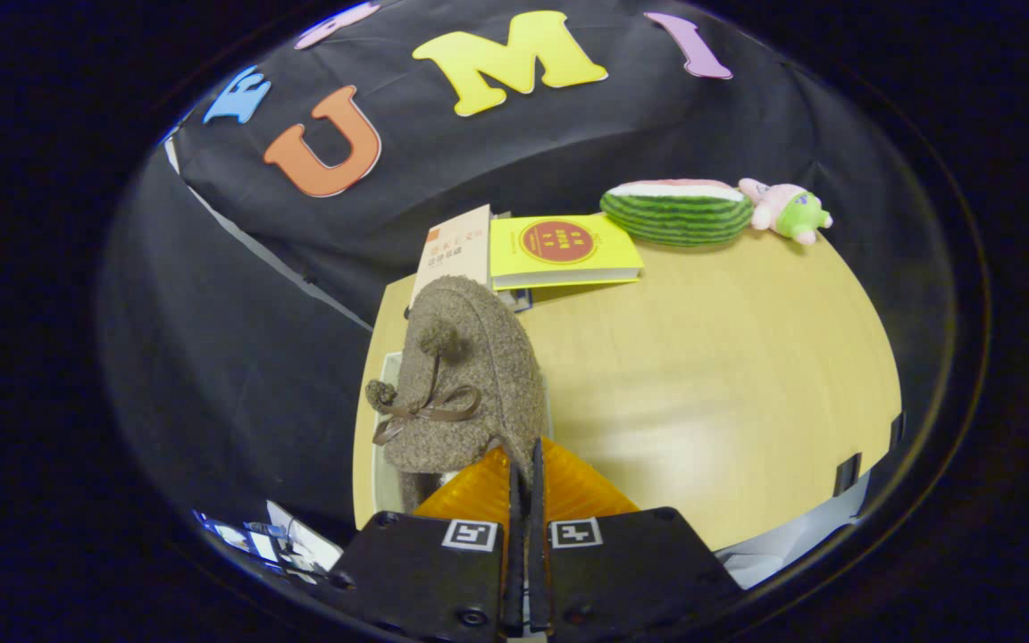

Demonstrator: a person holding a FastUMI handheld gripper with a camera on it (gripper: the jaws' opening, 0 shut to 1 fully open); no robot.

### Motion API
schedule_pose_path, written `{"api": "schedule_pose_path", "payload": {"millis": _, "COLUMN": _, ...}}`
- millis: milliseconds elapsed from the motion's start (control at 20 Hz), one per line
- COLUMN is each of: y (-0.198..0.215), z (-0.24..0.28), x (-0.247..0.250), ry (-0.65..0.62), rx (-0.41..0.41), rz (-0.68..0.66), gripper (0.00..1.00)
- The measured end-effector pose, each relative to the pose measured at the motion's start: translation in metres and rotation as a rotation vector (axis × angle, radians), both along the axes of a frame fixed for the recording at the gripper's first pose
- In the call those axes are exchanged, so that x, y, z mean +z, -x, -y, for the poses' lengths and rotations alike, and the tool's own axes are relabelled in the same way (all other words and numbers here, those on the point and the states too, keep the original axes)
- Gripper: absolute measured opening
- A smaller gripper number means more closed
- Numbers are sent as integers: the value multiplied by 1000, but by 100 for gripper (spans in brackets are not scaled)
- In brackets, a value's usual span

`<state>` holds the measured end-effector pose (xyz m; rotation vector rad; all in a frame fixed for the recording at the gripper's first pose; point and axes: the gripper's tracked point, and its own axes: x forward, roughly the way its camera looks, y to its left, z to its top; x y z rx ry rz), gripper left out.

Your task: Open the storage box then place both shoes into the box .Put the left shoe in first, then the right shoe, with the right side of both shoes facing outward in a uniform manner.

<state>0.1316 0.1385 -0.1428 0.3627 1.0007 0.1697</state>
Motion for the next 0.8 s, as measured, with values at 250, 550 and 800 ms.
{"api": "schedule_pose_path", "payload": {"millis": 250, "y": -11, "z": -56, "x": -31, "ry": -41, "rx": -10, "rz": 32, "gripper": 8}}
{"api": "schedule_pose_path", "payload": {"millis": 550, "y": -15, "z": -71, "x": -67, "ry": -52, "rx": -52, "rz": 44, "gripper": 8}}
{"api": "schedule_pose_path", "payload": {"millis": 800, "y": -22, "z": -55, "x": -85, "ry": -3, "rx": -82, "rz": 131, "gripper": 8}}
